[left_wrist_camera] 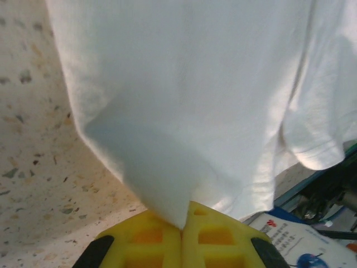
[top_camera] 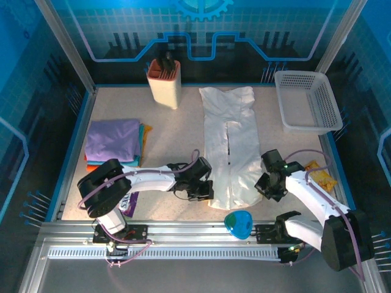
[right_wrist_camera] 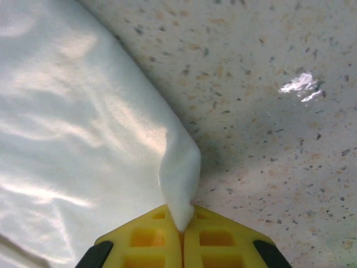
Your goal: Fold and stack the t-shirts
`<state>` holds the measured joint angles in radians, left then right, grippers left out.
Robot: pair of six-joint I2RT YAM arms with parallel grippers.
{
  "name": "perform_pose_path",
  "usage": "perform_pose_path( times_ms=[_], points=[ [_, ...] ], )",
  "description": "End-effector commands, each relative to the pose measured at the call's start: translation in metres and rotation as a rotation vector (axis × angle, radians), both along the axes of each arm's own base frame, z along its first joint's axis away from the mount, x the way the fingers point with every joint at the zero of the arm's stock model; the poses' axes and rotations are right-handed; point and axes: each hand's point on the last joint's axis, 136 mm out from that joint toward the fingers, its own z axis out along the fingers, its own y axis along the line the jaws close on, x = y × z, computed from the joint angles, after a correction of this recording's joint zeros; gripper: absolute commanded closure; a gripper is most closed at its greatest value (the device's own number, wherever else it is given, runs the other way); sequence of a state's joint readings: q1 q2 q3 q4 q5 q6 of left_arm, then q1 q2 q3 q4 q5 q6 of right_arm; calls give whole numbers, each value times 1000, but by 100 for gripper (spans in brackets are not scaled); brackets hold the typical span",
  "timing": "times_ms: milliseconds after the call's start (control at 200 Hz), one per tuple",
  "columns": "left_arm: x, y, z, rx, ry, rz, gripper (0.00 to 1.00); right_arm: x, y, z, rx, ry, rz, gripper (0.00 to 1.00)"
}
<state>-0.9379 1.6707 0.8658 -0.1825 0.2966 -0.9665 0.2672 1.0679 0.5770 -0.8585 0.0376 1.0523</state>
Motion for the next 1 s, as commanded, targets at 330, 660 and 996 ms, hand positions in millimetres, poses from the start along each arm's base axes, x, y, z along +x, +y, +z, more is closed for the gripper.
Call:
perform_pose_path(
  times_ms=[330,660,996],
  points=[
    [83,3,88,-51,-148,63,100,77,8,67,65,-214,42,96],
    [167,18,117,-72,-235,111,100,162,11,100,149,-334,30,95],
    [229,22,111,-50,-253,148,100,240,14,100,195,-338,70,95]
  ],
)
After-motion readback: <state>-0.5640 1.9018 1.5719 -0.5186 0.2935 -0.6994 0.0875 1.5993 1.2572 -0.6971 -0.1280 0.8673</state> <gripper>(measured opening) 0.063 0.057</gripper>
